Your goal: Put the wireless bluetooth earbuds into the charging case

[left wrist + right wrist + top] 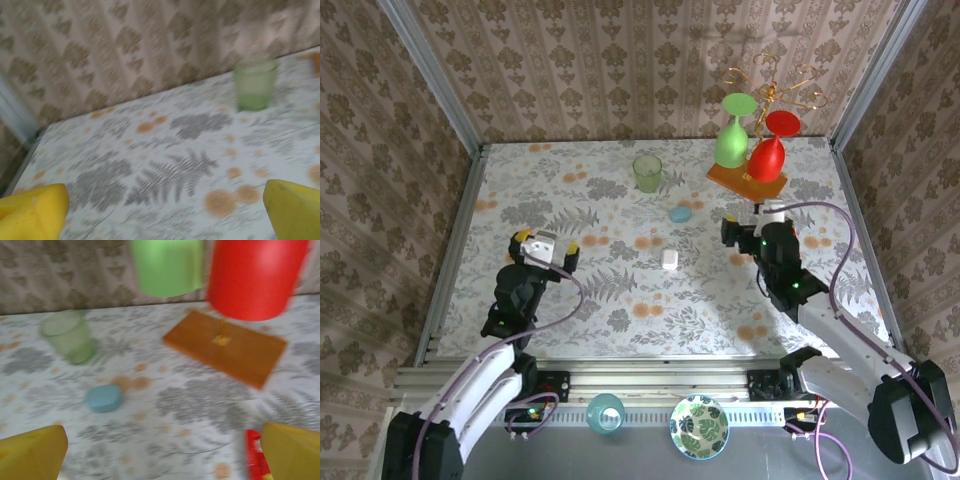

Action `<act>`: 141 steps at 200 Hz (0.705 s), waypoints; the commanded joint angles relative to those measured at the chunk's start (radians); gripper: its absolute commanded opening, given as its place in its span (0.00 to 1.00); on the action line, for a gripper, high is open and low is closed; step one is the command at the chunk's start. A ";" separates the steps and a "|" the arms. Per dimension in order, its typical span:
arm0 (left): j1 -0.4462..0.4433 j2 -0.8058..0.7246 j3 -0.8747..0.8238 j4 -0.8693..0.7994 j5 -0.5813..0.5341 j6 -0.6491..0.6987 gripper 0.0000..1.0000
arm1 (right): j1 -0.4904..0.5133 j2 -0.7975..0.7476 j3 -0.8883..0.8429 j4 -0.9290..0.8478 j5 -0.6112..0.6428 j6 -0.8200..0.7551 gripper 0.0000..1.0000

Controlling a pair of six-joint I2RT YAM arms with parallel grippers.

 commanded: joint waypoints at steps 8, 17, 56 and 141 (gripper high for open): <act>0.105 0.138 -0.048 0.142 0.000 -0.033 1.00 | -0.109 0.030 -0.109 0.220 0.001 -0.142 1.00; 0.129 0.200 -0.048 0.203 0.020 -0.035 1.00 | -0.139 0.053 -0.135 0.276 -0.021 -0.141 1.00; 0.172 0.438 -0.011 0.405 0.051 -0.038 1.00 | -0.201 0.184 -0.163 0.436 -0.100 -0.104 1.00; 0.277 0.722 0.106 0.539 0.151 -0.079 1.00 | -0.248 0.515 -0.142 0.718 -0.195 -0.108 1.00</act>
